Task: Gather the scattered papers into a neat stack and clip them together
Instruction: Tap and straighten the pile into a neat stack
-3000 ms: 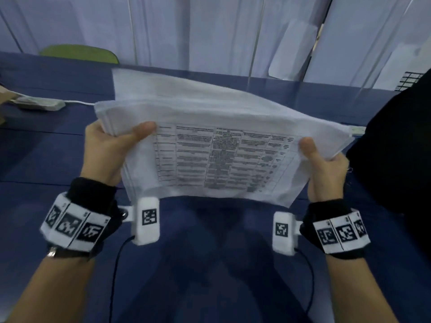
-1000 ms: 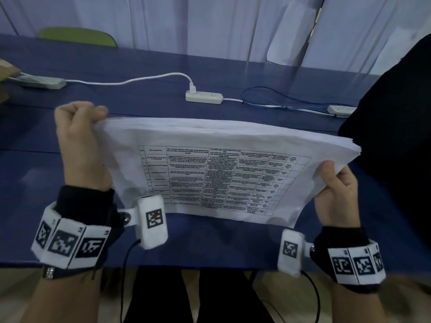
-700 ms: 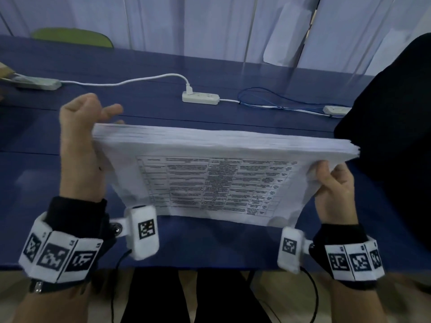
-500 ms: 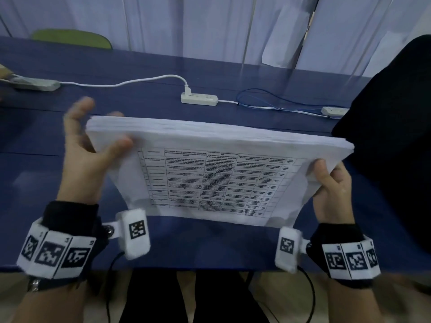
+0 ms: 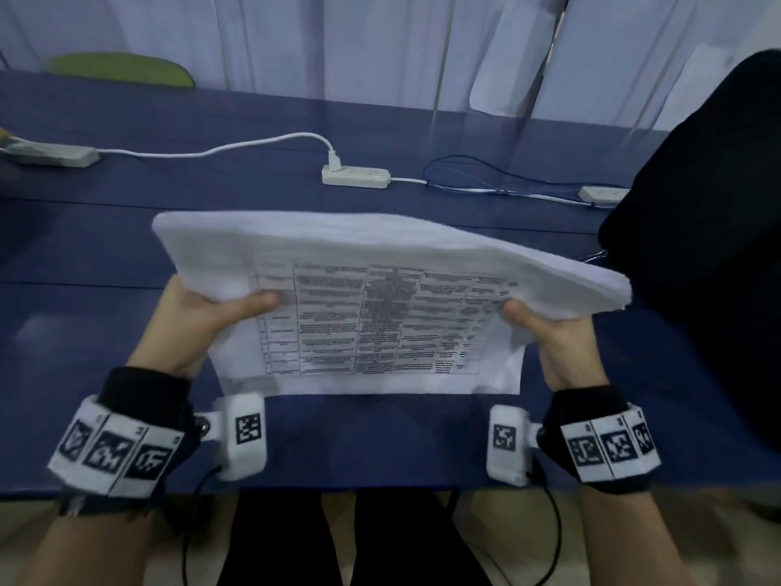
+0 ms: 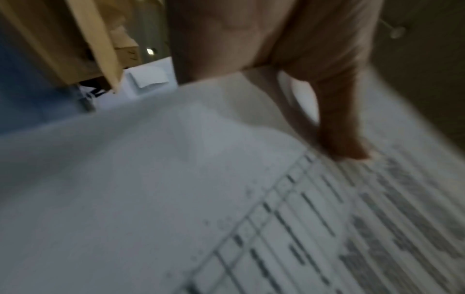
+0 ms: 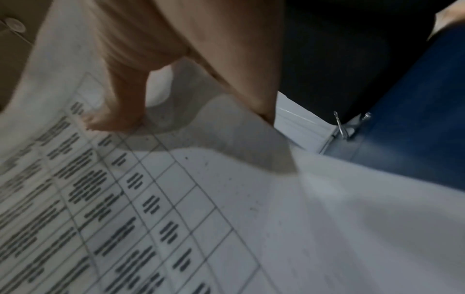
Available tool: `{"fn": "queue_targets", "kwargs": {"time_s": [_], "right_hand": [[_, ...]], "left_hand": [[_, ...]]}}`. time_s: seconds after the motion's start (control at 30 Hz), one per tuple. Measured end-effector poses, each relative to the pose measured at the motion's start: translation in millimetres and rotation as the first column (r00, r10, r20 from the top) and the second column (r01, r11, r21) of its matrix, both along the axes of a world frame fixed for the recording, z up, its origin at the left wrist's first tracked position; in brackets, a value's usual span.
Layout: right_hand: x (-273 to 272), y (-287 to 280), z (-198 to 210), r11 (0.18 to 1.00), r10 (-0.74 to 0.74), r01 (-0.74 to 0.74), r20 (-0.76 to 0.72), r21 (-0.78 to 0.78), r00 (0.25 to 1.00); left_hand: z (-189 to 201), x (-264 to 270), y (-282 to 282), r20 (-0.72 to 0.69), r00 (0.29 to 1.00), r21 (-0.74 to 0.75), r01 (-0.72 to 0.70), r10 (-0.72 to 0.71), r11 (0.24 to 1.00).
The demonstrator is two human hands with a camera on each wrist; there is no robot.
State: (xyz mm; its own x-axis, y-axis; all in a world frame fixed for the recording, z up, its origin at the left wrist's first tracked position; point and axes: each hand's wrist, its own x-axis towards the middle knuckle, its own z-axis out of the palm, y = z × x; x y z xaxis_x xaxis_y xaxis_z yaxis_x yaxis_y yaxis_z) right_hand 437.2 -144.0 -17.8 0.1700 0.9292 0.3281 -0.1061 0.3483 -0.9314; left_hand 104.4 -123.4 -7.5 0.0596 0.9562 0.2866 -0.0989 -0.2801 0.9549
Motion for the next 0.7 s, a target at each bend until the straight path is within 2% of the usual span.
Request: {"fn": "queue_targets", "kwargs": {"time_s": [0.1,0.17,0.27,0.3,0.43,0.5,0.6,0.7], "right_hand": [[2.2,2.5,8.4,0.999,-0.046,0.048,-0.065,0.026,0.997],[7.7,0.5,11.6,0.998,-0.044,0.047,-0.078,0.034,0.996],[5.4,-7.0,2.9,0.998,-0.053,0.052,-0.028,-0.018,0.998],[2.1,-9.1,0.0,0.997,-0.072,0.072,-0.025,-0.034,0.997],[-3.0,-12.9,16.5,0.988,-0.153,0.154,-0.072,0.014,0.986],[0.5,-15.6,25.8,0.989,-0.136,0.14,-0.065,0.058,0.989],[3.1,-21.2,25.2,0.995,-0.096,0.097,-0.02,0.02,0.995],[2.2,-23.2,12.7,0.995,-0.1,0.098,-0.05,-0.031,0.994]], "left_hand": [[8.3,4.5,3.1,0.078,0.995,0.019,-0.07,0.068,0.997],[13.3,2.4,0.0,0.094,0.994,0.052,-0.056,0.051,0.997],[10.3,3.1,-3.7,-0.066,0.997,0.05,0.043,-0.04,0.998],[8.3,5.7,-3.4,-0.091,0.995,0.046,0.033,-0.028,0.998],[17.6,19.0,-3.8,-0.028,0.989,0.116,-0.144,0.148,0.983],[26.6,18.5,-9.9,0.025,0.981,0.14,-0.193,0.192,0.971],[19.7,8.5,-11.0,0.036,0.989,0.087,-0.147,0.145,0.985],[5.1,9.4,-13.5,-0.002,0.996,-0.009,-0.088,0.088,0.996]]}}
